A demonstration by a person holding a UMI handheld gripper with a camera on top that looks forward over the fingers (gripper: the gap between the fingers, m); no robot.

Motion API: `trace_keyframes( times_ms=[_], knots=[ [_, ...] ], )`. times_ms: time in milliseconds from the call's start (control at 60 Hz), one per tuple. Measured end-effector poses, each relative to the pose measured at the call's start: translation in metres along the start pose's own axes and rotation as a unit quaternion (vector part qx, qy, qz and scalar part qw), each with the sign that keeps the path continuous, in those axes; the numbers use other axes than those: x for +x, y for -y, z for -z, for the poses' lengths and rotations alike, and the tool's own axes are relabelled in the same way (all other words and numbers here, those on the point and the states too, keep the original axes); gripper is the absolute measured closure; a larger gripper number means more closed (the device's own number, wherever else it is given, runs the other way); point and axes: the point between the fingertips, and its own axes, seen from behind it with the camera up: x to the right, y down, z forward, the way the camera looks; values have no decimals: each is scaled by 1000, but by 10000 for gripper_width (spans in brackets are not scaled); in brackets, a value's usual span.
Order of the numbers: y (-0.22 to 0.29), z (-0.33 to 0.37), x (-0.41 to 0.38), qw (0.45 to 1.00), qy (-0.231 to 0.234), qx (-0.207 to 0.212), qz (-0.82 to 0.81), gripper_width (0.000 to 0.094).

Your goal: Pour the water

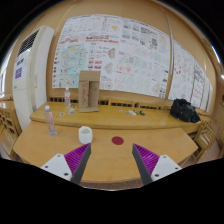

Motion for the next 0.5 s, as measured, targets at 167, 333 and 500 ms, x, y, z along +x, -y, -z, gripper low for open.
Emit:
trace_keyframes(
  times_ms=[167, 333, 500],
  knots=[
    [-27, -8, -14, 1000, -20, -14, -2, 84],
    [-81, -26, -71, 999, -32, -37, -1, 89],
    [-116, -54, -180, 998, 10, -58, -8, 87]
  ],
)
